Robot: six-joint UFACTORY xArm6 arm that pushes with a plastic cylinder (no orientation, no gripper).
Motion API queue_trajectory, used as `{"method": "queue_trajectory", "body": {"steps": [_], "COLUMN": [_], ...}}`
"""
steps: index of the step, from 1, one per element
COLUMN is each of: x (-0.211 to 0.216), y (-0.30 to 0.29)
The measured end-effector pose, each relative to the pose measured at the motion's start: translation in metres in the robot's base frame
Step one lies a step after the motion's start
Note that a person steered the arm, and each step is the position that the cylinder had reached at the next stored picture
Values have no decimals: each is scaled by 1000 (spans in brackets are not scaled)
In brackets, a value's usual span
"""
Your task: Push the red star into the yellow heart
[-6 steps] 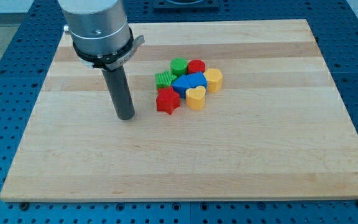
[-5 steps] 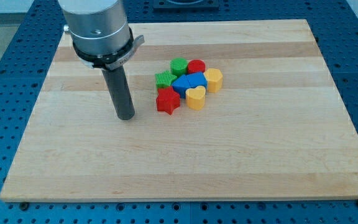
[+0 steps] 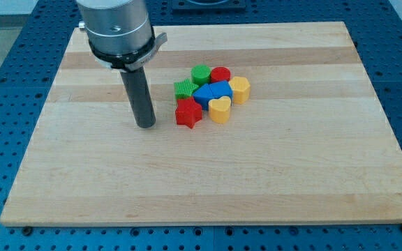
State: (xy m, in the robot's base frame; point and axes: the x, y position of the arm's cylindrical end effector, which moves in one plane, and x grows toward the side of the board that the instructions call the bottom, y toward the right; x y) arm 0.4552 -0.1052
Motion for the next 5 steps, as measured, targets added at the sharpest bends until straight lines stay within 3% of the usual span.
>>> {"method": "queue_trajectory", "body": {"steps": [3,4,5], "x": [0,2,31], "y": [74,53,47]}}
